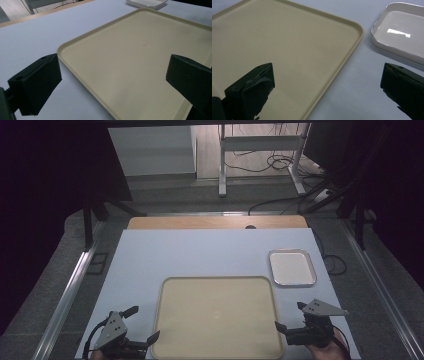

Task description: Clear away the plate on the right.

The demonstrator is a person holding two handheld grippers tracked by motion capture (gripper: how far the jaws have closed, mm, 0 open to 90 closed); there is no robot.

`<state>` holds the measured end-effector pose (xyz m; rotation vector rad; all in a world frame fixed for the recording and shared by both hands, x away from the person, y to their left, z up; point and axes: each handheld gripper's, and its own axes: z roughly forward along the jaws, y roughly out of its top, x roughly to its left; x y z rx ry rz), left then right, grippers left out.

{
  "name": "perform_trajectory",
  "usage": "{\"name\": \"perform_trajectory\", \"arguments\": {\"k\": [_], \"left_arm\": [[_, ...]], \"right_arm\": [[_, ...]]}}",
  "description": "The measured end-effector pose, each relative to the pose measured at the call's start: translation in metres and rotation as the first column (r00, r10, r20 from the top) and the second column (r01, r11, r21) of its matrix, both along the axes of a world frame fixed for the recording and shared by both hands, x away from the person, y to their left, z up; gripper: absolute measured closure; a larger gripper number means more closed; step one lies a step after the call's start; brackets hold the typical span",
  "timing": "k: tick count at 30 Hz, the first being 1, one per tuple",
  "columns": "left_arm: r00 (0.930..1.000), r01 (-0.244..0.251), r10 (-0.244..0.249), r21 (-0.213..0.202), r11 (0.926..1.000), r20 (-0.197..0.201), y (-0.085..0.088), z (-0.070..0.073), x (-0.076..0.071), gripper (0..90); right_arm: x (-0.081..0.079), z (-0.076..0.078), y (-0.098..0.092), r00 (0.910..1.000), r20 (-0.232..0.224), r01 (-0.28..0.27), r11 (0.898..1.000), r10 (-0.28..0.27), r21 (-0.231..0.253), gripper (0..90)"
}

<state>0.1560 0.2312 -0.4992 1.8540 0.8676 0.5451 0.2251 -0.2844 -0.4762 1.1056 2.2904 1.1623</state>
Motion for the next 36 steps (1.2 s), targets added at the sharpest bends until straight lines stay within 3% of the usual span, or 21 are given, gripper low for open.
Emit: {"name": "perform_trajectory", "arguments": {"k": [10, 17, 30, 36], "left_arm": [[1.0000, -0.008, 0.008, -0.001, 1.0000, -0.002, 0.001, 0.000, -0.001, 0.0], [0.9998, -0.019, 0.019, -0.006, 0.9998, -0.004, 0.003, 0.000, -0.003, 0.0], [0.9998, -0.019, 0.019, -0.006, 0.9998, -0.005, 0.003, 0.000, -0.005, 0.0], [0.9999, -0.016, 0.016, -0.004, 0.9999, -0.004, 0.003, 0.000, -0.005, 0.0]], "right_arm": [[0.003, 0.002, -0.002, 0.9994, 0.018, 0.029, 1.000, -0.029, -0.010, 0.0], [0.008, 0.006, -0.008, 0.9968, 0.053, 0.060, 0.998, -0.061, 0.015, 0.0], [0.014, 0.005, -0.009, 0.9961, 0.057, 0.068, 0.998, -0.068, 0.003, 0.0], [0.018, 0.004, -0.011, 0.9955, 0.053, 0.078, 0.997, -0.079, 0.022, 0.0]]}}
